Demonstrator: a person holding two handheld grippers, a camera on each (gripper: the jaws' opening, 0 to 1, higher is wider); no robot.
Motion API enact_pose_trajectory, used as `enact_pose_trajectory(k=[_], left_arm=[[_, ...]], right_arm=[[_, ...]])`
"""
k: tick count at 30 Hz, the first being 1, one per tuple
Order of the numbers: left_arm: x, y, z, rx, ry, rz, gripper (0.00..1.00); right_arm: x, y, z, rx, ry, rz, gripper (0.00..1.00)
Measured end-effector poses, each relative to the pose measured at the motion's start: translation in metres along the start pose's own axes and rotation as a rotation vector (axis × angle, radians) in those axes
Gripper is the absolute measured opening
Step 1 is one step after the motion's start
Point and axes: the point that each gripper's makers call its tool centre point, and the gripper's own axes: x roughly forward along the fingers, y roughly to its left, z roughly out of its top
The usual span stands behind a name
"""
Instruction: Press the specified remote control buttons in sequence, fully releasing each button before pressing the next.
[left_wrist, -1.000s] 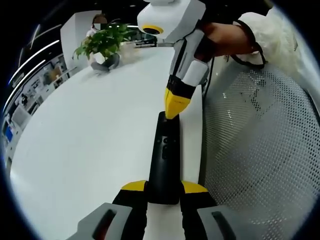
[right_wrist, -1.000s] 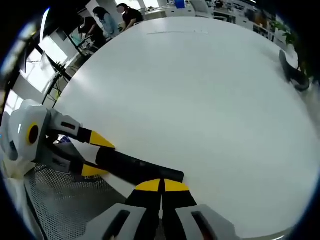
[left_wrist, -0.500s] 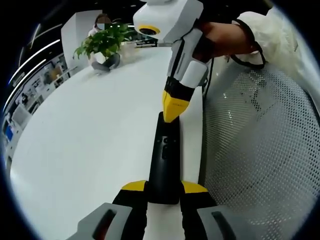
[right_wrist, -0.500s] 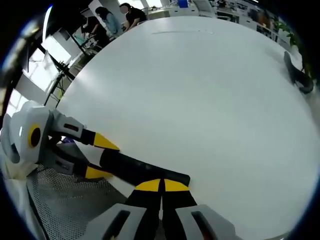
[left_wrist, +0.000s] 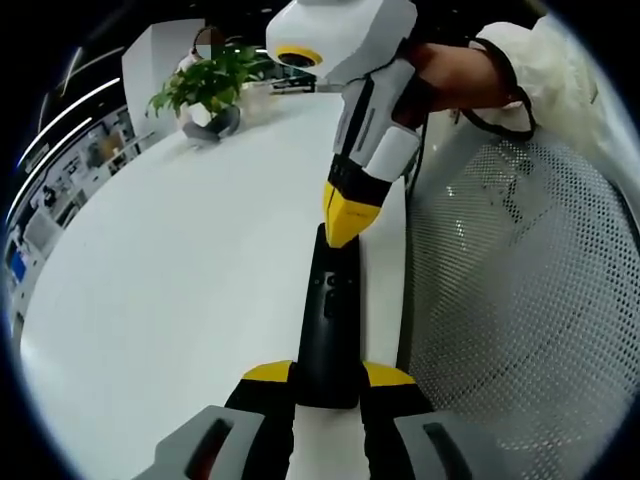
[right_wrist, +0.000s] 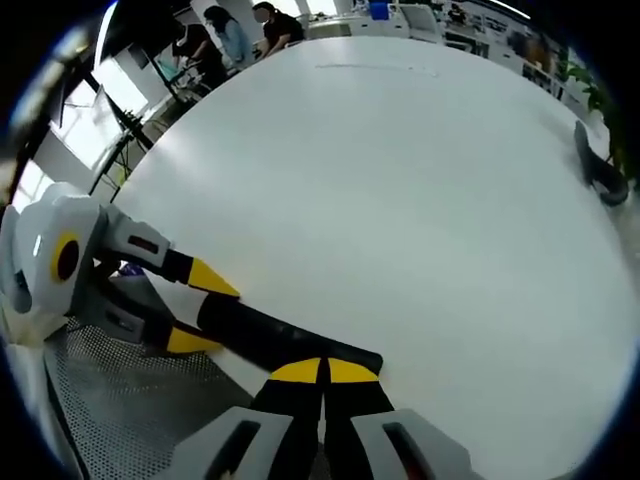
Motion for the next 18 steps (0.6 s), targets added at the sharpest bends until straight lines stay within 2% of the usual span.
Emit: enact_pose_trajectory(k=[14, 18], left_arm=[[0.0005, -0.0005, 0.0002, 0.013, 0.007, -0.004, 0.24], [0.0003, -0.0006, 0.0001, 0.010, 0.002, -0.003, 0.24]], right_arm=[[0.0003, -0.0004, 0.0008, 0.050, -0.030, 0.003, 0.00], [0.0004, -0.0018, 0.0022, 0.097, -0.016, 0.001, 0.00]])
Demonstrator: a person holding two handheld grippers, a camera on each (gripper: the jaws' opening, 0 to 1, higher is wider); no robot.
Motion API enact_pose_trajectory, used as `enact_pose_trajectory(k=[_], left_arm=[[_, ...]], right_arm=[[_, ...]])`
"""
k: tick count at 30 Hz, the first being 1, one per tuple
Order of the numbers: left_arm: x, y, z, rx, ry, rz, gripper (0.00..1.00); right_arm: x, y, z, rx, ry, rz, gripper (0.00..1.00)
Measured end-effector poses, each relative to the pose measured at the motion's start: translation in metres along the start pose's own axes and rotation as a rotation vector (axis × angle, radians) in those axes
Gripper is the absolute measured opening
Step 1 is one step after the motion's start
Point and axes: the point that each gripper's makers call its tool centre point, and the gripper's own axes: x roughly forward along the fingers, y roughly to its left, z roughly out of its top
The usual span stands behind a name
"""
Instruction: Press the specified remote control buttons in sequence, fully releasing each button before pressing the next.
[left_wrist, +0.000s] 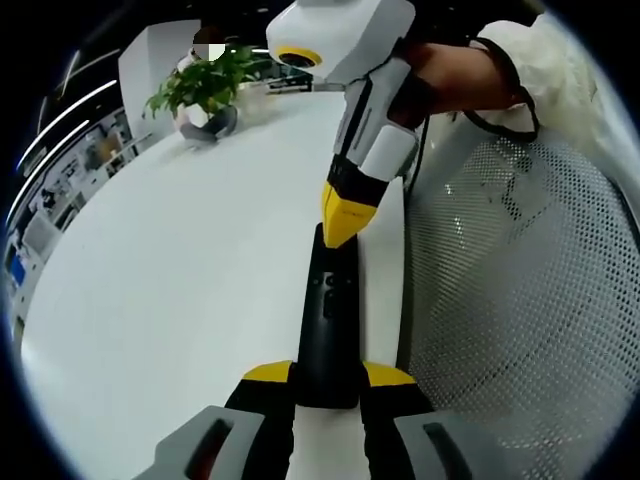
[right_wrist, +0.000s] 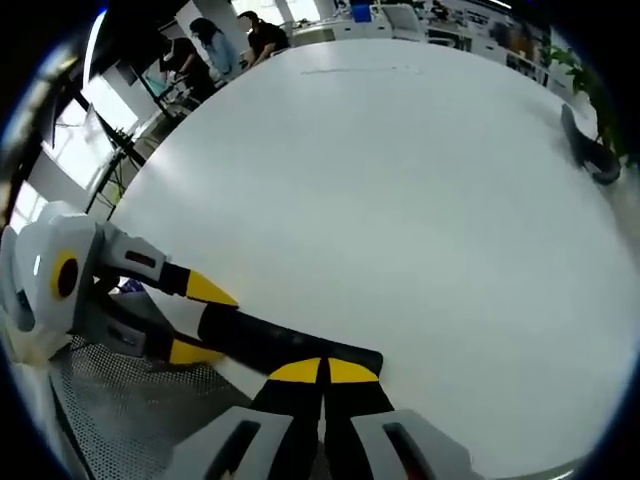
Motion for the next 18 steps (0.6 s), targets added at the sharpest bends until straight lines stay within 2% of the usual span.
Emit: enact_pose_trajectory(k=[12, 18], left_arm=[[0.000, 0.000, 0.000, 0.005, 0.007, -0.003, 0.24], [0.000, 0.000, 0.000, 0.006, 0.010, -0.003, 0.24]], right_arm=[[0.003, 0.010, 0.009, -0.039, 0.010, 0.020, 0.00], [0.007, 0.010, 0.006, -0.056, 0.026, 0.018, 0.00]])
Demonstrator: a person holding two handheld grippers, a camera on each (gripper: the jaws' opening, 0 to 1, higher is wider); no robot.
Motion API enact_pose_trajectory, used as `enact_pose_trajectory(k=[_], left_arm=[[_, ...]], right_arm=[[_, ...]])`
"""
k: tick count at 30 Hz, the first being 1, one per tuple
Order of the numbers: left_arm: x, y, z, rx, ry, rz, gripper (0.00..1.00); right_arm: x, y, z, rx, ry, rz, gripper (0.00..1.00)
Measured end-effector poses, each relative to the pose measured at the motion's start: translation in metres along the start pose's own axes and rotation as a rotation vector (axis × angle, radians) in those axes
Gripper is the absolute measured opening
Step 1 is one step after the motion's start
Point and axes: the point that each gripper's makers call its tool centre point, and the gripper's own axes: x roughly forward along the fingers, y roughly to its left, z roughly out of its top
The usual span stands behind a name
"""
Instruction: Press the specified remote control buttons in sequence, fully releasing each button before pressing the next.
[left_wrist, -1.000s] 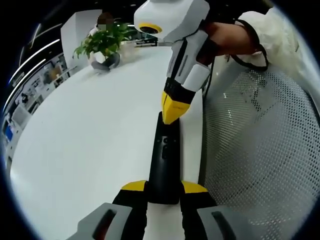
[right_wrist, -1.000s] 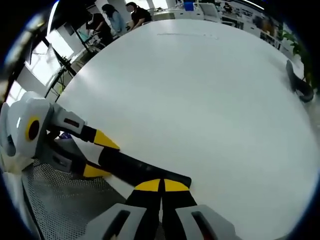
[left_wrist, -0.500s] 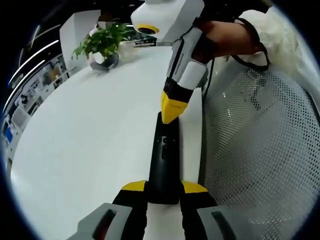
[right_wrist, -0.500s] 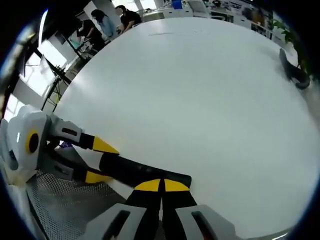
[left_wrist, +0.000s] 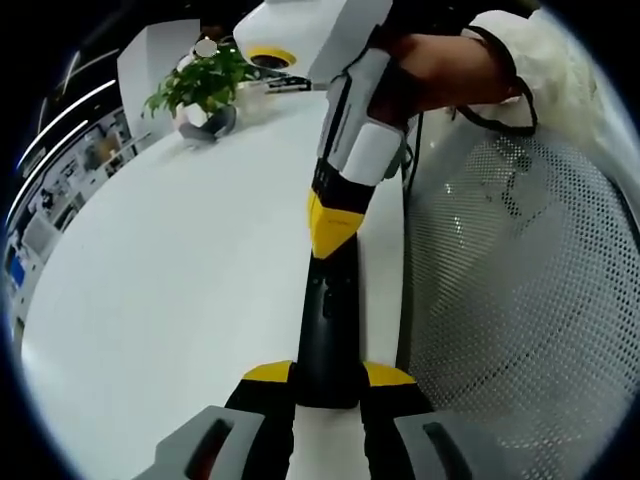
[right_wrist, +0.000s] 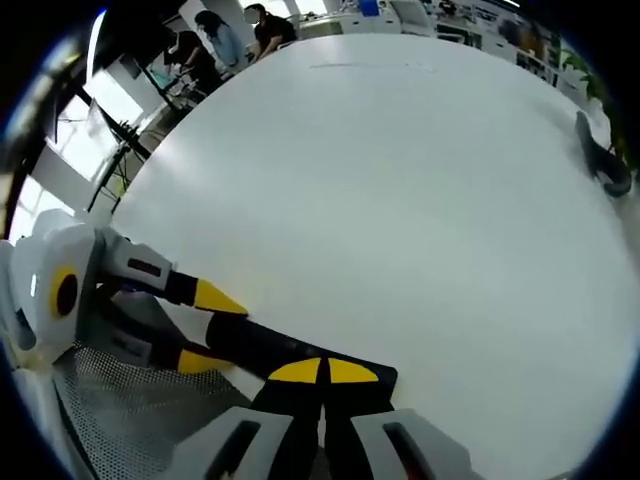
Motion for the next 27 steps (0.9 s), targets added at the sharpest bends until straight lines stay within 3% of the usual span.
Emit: enact_pose_trajectory(k=[16, 27], left_arm=[[0.0000, 0.0004, -0.0001, -0.013, -0.002, 0.007, 0.24], [0.0000, 0.0000, -0.0001, -0.021, 0.004, 0.011, 0.24]], right_arm=[[0.0016, 0.0002, -0.0011, -0.083, -0.003, -0.056, 0.00], [-0.0003, 0.0009, -0.0010, -0.048, -0.037, -0.051, 0.00]])
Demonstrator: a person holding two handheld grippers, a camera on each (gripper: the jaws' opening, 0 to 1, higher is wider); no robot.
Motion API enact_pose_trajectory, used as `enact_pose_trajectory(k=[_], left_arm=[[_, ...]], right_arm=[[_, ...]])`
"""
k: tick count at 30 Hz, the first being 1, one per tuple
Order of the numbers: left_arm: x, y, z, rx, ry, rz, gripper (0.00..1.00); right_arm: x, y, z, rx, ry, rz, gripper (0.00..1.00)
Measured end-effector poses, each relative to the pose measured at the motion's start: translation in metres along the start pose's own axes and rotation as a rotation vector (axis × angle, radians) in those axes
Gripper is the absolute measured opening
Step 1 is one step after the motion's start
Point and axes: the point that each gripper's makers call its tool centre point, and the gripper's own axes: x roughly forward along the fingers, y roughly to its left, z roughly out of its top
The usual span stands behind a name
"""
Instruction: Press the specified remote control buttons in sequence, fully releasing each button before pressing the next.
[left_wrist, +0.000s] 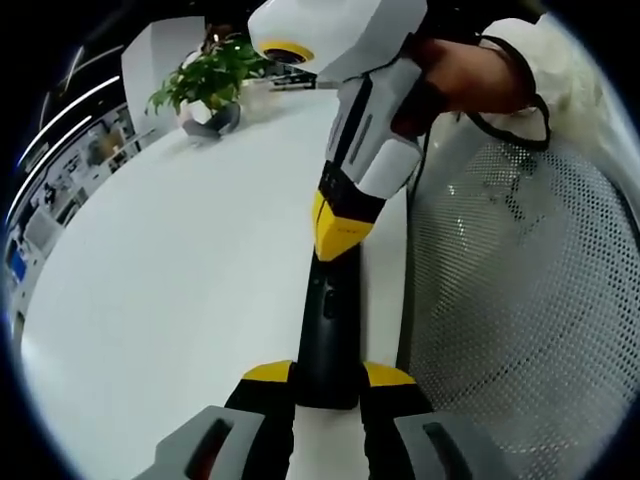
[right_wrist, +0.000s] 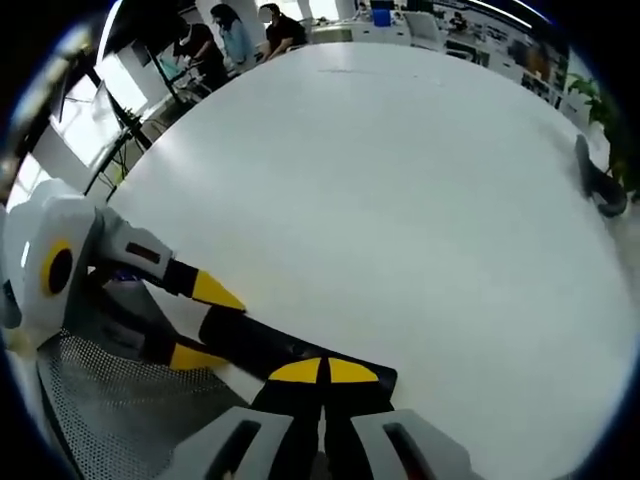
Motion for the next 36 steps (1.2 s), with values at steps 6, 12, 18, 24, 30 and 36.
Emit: enact_pose_trajectory(k=[6, 12, 18, 24, 30, 36], left_arm=[[0.000, 0.000, 0.000, -0.001, 0.000, 0.000, 0.24], [0.000, 0.000, 0.000, -0.001, -0.001, 0.000, 0.24], [0.000, 0.000, 0.000, -0.002, -0.002, 0.000, 0.24], [0.000, 0.000, 0.000, 0.001, -0.002, -0.003, 0.24], [0.000, 0.000, 0.001, 0.004, -0.004, -0.005, 0.24], [0.000, 0.000, 0.001, 0.007, -0.004, -0.008, 0.24]], right_arm=[[0.000, 0.006, -0.001, 0.023, 0.014, 0.031, 0.00], [-0.001, 0.009, -0.003, 0.011, 0.029, 0.041, 0.00], [-0.001, 0.011, -0.006, -0.002, 0.041, 0.041, 0.00], [-0.003, 0.013, -0.008, -0.004, 0.052, 0.046, 0.00], [-0.003, 0.015, -0.011, -0.004, 0.055, 0.046, 0.00], [-0.001, 0.014, -0.011, -0.001, 0.058, 0.044, 0.00]])
